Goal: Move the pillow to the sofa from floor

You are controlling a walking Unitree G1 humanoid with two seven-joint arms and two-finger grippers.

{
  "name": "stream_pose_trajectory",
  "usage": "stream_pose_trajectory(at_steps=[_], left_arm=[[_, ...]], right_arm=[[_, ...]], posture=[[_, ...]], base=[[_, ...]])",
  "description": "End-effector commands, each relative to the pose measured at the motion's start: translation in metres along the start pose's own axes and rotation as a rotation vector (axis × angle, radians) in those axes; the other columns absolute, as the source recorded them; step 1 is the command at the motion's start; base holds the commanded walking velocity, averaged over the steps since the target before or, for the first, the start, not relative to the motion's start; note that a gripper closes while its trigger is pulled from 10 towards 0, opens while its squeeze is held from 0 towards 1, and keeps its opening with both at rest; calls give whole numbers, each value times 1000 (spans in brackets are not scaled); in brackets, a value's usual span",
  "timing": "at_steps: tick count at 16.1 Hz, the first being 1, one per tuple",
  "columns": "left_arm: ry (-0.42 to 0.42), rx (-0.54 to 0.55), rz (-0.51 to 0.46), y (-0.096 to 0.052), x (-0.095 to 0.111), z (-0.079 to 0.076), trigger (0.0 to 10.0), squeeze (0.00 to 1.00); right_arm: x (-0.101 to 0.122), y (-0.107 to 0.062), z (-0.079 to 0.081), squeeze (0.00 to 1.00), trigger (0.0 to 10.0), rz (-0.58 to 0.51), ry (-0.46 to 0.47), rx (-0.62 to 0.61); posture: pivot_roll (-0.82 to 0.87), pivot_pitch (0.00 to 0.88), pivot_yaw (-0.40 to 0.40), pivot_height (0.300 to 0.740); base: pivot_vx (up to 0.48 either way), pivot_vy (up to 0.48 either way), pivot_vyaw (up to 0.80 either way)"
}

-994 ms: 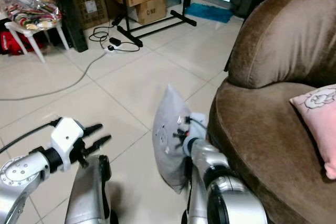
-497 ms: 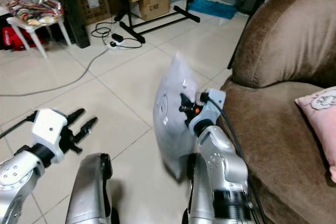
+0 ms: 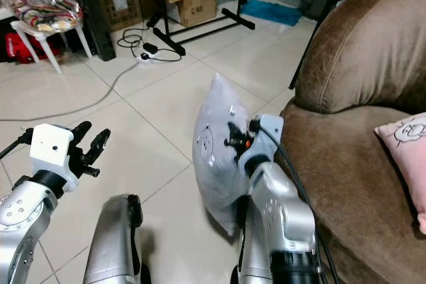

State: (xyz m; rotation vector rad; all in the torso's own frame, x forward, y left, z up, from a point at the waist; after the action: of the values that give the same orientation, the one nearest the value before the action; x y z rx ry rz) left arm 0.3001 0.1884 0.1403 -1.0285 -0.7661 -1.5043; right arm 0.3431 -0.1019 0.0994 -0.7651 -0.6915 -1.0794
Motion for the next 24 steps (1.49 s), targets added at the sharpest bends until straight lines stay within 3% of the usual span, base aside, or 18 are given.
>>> stream_pose_trajectory(at_steps=[1,6,15,24], left_arm=[[5,13,-9,1,5,2,10000,0],[-7,19,-3,4,5,0,10000,0],[96,55,-4,3,5,-3,10000,0],[98,43,-7,2,3,-8,10000,0]], right_arm=[[19,-2,11,0,10000,-63,-32,28],[21,-3,8,0,10000,-65,-42,10],[19,-4,-1,0,10000,-56,-37,-31],[19,-8,-8,0,10000,-53,-38,-59]], posture=[[-10,0,-13,506],[-17,0,-8,541],[-12,0,-18,636],[-11,0,-25,726]], base=[[0,0,0],[0,0,0],[0,0,0],[0,0,0]])
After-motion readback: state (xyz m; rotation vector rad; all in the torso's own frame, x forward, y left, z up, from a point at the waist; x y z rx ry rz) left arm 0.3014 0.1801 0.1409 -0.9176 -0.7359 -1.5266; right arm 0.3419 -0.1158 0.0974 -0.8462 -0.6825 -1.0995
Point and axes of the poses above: a point about 5 cm out from each wrist's last joint towards the gripper, its own y axis pointing out of the wrist towards the gripper, its own x axis along the axis of the wrist's last joint, z = x × y, the point moved 6 cm from there along y, pointing out of the wrist towards the gripper, and after that the axes turned 12 degrees about y, right-handed, at the moved point
